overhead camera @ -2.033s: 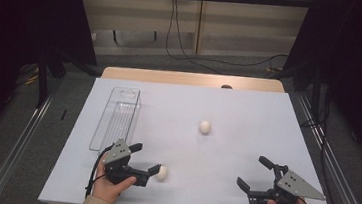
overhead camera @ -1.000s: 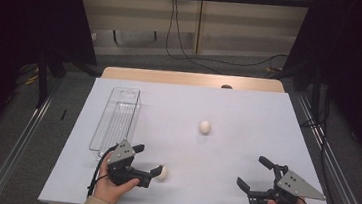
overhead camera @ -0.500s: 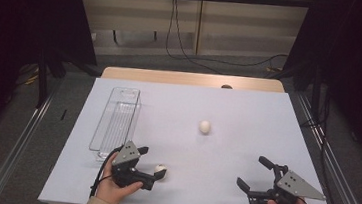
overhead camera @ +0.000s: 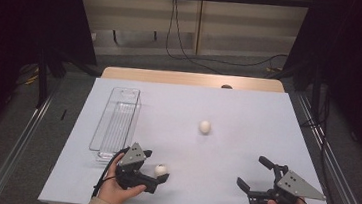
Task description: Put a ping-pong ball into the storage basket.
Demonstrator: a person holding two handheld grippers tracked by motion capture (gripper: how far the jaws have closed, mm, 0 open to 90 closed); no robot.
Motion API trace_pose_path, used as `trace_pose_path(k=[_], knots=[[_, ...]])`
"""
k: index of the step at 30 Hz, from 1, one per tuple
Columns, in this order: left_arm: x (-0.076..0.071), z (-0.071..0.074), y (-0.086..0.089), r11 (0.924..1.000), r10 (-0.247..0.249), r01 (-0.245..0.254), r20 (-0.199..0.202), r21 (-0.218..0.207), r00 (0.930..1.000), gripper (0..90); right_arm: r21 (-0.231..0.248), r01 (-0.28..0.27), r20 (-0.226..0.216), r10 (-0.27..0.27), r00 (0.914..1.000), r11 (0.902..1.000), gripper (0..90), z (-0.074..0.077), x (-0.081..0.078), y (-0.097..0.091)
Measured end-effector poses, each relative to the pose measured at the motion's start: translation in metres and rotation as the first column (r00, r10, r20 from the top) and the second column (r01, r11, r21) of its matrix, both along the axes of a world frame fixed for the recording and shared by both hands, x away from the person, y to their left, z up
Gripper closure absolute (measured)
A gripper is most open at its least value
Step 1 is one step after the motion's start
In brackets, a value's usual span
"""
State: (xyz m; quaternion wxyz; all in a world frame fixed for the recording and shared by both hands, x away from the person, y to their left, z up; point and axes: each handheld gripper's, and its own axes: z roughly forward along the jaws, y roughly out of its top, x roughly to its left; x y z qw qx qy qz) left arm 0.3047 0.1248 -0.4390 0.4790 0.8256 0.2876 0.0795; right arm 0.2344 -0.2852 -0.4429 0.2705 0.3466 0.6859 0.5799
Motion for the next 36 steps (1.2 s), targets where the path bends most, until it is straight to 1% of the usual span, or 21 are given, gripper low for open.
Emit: trace_pose_path(k=[4, 10, 21, 23, 24, 26, 27, 32, 36], knots=[[0.0003, -0.0014, -0.0019, 0.9998, -0.010, 0.010, -0.009, 0.014, 0.9999, 3.5, -0.001, 0.000, 0.000, 0.000, 1.0000, 1.0000, 1.1, -0.0001, 0.0001, -0.0001], [0.0010, -0.0035, -0.0037, 0.9997, -0.003, 0.004, -0.036, 0.025, 0.9994, 3.5, -0.001, 0.000, 0.001, 0.000, 1.0000, 1.0000, 1.1, -0.0002, 0.0002, -0.0002], [0.0022, -0.0054, -0.0057, 0.9988, -0.001, 0.004, -0.063, 0.049, 0.9980, 3.5, -0.002, 0.000, 0.000, 0.000, 1.0000, 1.0000, 1.1, -0.0004, 0.0004, -0.0001], [0.0027, -0.0064, -0.0066, 0.9980, -0.004, 0.008, -0.070, 0.063, 0.9975, 3.5, -0.002, 0.000, -0.001, 0.000, 1.0000, 1.0000, 1.1, -0.0004, 0.0004, 0.0000], [0.0026, -0.0068, -0.0071, 0.9980, -0.002, 0.007, -0.077, 0.063, 0.9970, 3.5, -0.002, 0.000, -0.002, 0.000, 1.0000, 1.0000, 1.1, -0.0005, 0.0004, 0.0000], [0.0029, -0.0072, -0.0073, 0.9976, -0.001, 0.007, -0.079, 0.068, 0.9968, 3.5, -0.002, 0.001, -0.002, -0.001, 1.0000, 1.0000, 1.1, -0.0005, 0.0004, 0.0000], [0.0031, -0.0079, -0.0080, 0.9970, 0.001, 0.005, -0.089, 0.078, 0.9961, 3.5, -0.003, 0.001, -0.002, -0.001, 1.0000, 1.0000, 1.2, -0.0005, 0.0004, 0.0000], [0.0032, -0.0081, -0.0085, 0.9967, 0.007, 0.000, -0.089, 0.081, 0.9960, 3.7, -0.001, 0.000, -0.001, 0.000, 1.0000, 1.0000, 1.2, -0.0005, 0.0004, -0.0002], [0.0040, -0.0088, -0.0084, 0.9955, 0.019, -0.010, -0.094, 0.094, 0.9954, 4.4, -0.001, 0.001, -0.003, -0.001, 1.0000, 1.0000, 1.2, -0.0005, 0.0005, -0.0004]])
